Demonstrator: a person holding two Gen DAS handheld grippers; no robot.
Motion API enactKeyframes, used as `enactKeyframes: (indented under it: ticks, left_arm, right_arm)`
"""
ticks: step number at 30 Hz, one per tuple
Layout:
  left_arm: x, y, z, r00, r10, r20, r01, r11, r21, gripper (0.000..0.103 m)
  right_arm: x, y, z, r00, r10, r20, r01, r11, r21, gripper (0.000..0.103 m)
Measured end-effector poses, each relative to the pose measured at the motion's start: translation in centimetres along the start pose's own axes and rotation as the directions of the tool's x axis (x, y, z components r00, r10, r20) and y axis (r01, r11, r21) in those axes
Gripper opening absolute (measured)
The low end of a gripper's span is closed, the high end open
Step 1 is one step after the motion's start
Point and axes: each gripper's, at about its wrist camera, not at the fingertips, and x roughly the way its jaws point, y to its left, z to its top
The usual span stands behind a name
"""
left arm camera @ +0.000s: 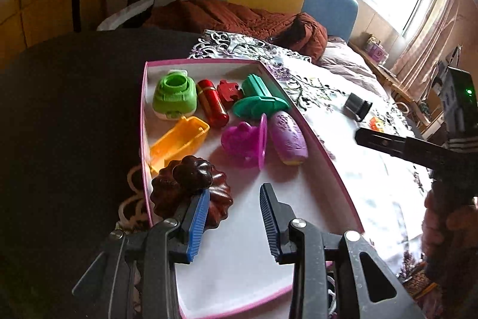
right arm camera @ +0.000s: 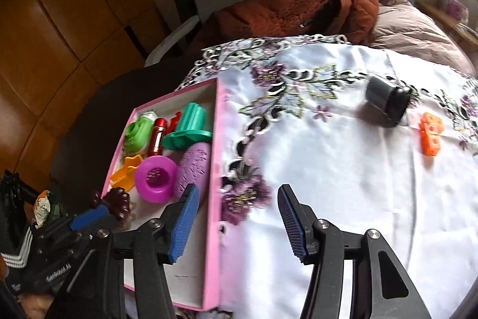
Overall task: Organize rigid objects
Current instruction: 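Move both open tools out of the tray back over the cloth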
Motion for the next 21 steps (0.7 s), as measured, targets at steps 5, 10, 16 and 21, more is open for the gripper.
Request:
enactKeyframes:
  ticks: [5,10,16,21]
  left_arm:
    - [0.1,-0.2,0.3,0.999,0.040,-0.008,-0.040,0.999,-0.008,0.036]
    - [-1.3,-0.8,-0.3,0.997,0.074,0.013,-0.074,0.997,0.003,0.037]
    - [-3.0,-1.8,-0.6,0.994,0.096,0.046,-0.098,0.995,0.030,0.038]
    - [-4.5,-3.1,-0.4,0.990,0.114,0.084,-0.120,0.990,0.069,0.039]
  right_arm:
    - [-0.8,-2.0,0.3,0.999,-0.042,0.016,0.042,0.999,0.011,0.058]
    - [-1.8,-4.2,0.9,0.994,-0.101,0.035,0.101,0.995,0.011,0.059]
    - [-3.3,-7.6,1.9,0.981,-0.183,0.064,0.182,0.983,0.018,0.064]
    - [-4.6,-11.1,3.0,0.956,-0.274,0.099,0.272,0.962,0.037,0.066]
